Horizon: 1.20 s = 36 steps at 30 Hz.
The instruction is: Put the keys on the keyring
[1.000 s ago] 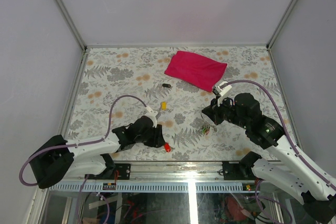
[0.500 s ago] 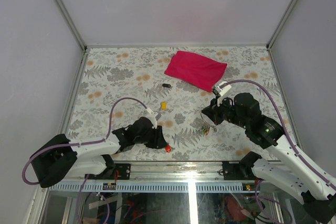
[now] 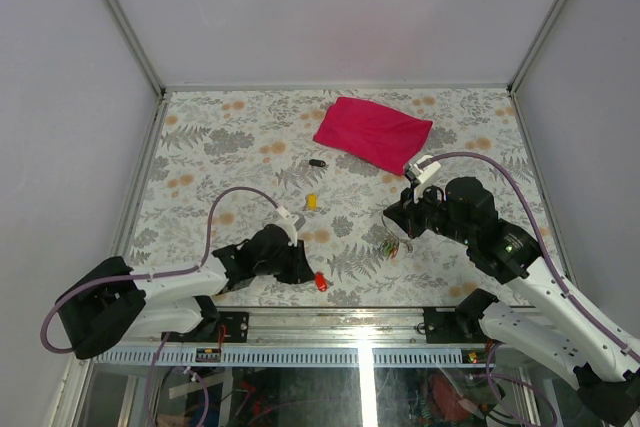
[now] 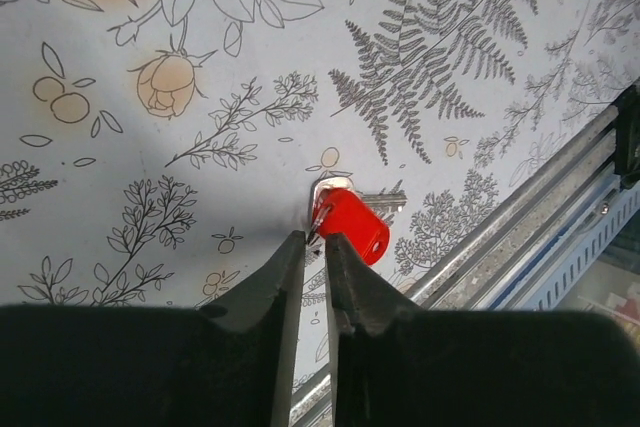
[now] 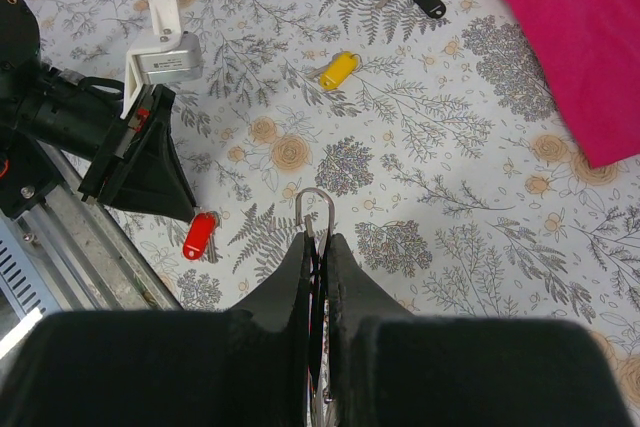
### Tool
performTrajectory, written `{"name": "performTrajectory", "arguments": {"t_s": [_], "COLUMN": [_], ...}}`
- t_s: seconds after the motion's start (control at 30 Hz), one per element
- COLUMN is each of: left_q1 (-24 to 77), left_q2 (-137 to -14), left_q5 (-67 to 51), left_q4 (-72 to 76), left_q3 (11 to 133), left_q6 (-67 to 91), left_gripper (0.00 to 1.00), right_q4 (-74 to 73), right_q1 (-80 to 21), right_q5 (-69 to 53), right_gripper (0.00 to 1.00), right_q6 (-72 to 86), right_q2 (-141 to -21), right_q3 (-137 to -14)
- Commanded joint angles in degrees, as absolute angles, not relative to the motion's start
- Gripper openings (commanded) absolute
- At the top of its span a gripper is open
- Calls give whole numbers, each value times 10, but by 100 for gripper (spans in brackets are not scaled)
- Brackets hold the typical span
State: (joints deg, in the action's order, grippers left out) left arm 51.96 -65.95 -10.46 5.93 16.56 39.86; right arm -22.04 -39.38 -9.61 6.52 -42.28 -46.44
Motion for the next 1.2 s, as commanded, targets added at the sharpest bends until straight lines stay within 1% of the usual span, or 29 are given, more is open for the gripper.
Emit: {"name": "performTrajectory", "arguments": {"t_s": [0.0,0.17,0.3,0.9,0.93,1.03,1.1,1.17], "left_q1": [516,515,515,515,515,515,515,515], "left_q2": [-637,-625,-624,-613,-616,-623,-617,-599], "left_q5": [-80,-71,-72,-74,-77,-77,-74,-68], "left_q4": [80,92,104,104,104,100,98,94], "left_q3": [157,149,142,144,145,145,143,138], "left_q6": [396,399,403,397,397,403,409,416], "left_gripper": [13,5,0,0,2,18,25,29], "right_q4": [-190,-188,-187,-187,-187,-188,-187,-187], "right_q1": [-396,-396,-396,-396,-396,-396,-396,-396], "right_q5": [-105,-106,-109,-108,-108,-108,-108,-108], "right_gripper": [0,0,0,0,0,0,0,0], "right_q6": [71,73,75,74,74,74,73,72], "right_q2": [-422,-422,-424,-424,-424,-424,-424,-424], "right_q3": [-476,-472,-471,-469,-470,-470,-469,-469]}}
